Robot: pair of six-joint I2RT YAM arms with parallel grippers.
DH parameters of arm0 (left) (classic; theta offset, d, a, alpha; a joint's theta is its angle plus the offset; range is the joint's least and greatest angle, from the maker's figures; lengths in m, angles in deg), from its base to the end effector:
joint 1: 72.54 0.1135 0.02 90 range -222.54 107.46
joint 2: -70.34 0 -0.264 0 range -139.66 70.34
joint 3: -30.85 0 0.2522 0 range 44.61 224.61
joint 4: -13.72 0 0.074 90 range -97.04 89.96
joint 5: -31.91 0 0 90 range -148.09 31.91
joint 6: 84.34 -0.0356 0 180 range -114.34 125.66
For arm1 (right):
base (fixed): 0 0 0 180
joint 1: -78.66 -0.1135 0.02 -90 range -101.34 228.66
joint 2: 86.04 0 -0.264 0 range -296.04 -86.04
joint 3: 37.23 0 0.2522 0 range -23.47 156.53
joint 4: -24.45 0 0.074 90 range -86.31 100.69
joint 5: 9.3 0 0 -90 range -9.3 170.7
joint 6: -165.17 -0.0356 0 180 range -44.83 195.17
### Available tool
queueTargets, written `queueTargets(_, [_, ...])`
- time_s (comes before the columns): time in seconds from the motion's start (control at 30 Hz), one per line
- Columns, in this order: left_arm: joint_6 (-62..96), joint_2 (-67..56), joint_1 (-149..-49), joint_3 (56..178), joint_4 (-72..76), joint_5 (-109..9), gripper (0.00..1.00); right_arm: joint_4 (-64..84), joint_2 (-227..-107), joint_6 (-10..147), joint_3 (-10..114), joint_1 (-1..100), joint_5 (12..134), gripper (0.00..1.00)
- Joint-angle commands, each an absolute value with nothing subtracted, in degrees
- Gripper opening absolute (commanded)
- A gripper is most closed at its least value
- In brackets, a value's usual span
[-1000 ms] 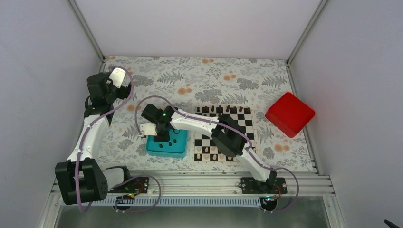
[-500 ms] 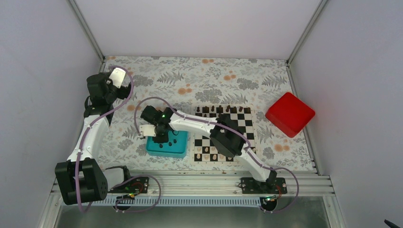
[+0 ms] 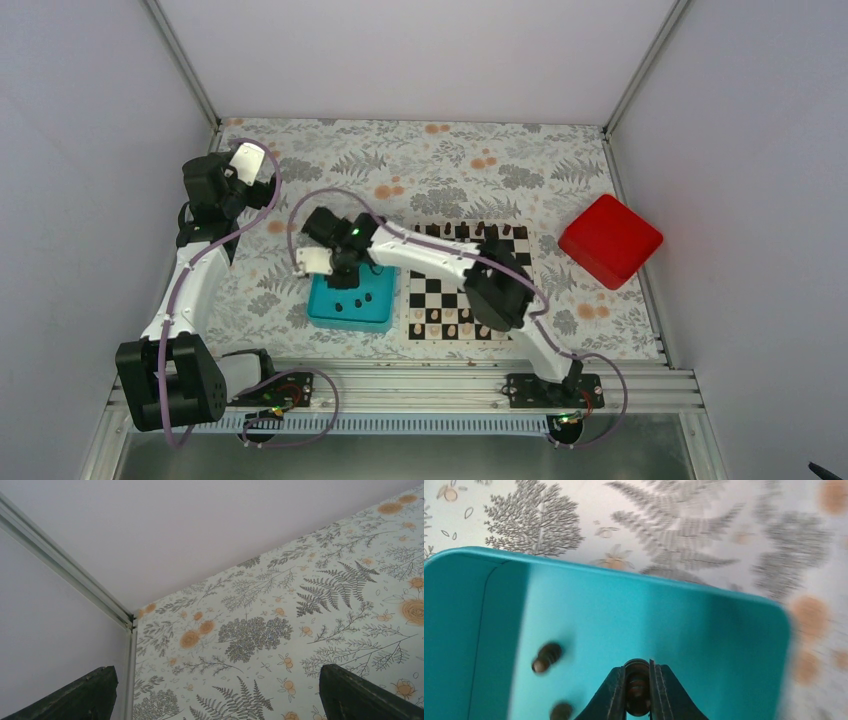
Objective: Set up the chess pieces on the board
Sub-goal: Pick up the chess piece from the storage box, then place the chess piece on the chessboard.
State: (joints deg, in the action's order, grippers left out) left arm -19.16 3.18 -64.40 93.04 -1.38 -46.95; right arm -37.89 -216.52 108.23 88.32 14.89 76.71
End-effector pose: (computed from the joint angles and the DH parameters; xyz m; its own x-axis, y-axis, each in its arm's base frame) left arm 0.2693 0.0316 0.2976 -0.2912 0.3744 -0.8803 0.1796 0.9253 0.3341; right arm 0.2121 0.4361 0.1916 0.1530 -0.9208 -0.3588 -0.9823 -0.1020 -0.1570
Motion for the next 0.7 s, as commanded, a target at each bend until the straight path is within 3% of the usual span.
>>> queueTargets(0.0, [-19.1,4.1,-64.1,93.1,-0.4,-46.5,1.0,-39.5,-204.9,107.5,86.5,20.2,80.3,0.04])
queueTargets(0.33, [-18.9,3.3,-64.1,93.4,-0.2,-47.0,1.0,-35.1,-184.1,106.6,61.9,42.4,80.2,0.04])
queueTargets(0.67, [-18.7,2.3,-64.2,94.1,-0.8,-47.0,1.0,-29.1,-178.1,108.6,43.6,55.4,75.7,0.05])
